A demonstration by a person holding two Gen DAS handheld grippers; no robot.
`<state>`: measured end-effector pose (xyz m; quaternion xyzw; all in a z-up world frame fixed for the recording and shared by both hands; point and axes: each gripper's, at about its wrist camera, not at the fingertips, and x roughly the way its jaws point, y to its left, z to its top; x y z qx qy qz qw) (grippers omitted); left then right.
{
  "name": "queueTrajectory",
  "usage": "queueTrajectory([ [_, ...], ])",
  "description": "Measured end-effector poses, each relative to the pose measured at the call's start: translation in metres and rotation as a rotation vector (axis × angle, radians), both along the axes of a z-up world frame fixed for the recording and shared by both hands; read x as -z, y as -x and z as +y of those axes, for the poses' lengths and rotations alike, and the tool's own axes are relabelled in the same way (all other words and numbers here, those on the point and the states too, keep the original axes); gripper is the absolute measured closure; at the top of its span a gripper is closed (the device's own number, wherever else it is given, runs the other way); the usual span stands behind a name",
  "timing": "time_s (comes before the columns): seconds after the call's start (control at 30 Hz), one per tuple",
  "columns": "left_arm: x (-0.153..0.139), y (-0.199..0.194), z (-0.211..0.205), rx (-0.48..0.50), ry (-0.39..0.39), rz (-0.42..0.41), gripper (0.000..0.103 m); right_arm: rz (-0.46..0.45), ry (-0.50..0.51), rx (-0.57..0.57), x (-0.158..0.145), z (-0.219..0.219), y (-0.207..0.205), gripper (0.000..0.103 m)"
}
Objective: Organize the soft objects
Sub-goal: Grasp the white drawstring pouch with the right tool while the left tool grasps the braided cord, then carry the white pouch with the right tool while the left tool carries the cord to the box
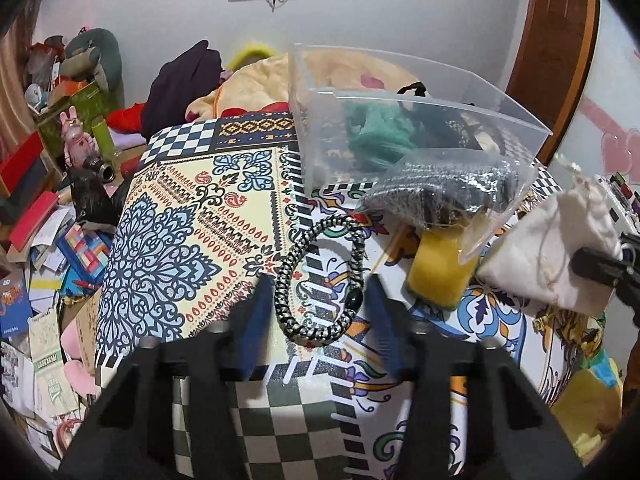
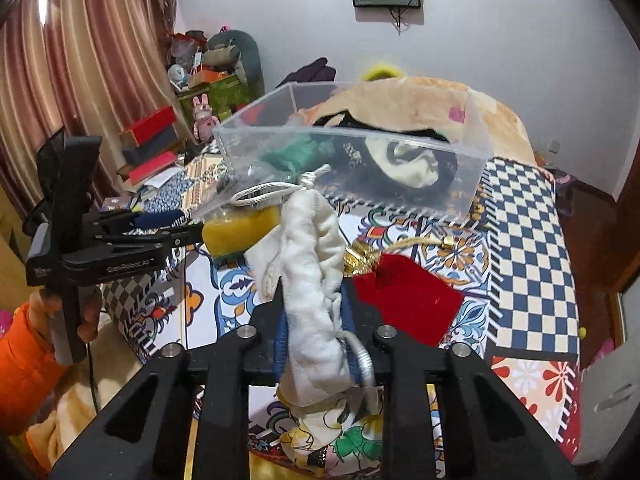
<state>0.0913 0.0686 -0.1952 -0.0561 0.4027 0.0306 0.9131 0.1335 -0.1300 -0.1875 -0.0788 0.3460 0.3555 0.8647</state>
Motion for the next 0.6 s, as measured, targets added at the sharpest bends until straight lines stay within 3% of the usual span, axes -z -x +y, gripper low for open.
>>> queueTrajectory([
  [0.1,-0.002,0.001,0.000,0.014,0.014,0.002,0.083,-0.025,-0.022,0.004,-0.009,-0.005,0.003,0.084],
  [0.17,-0.004,0.003,-0.001,0.018,0.014,-0.001,0.088,-0.044,-0.039,0.009,-0.017,-0.007,0.004,0.084],
  [0.6,-0.066,0.020,-0.002,0.026,0.006,-0.170,0.088,-0.168,-0.125,0.080,-0.067,-0.021,-0.005,0.084],
])
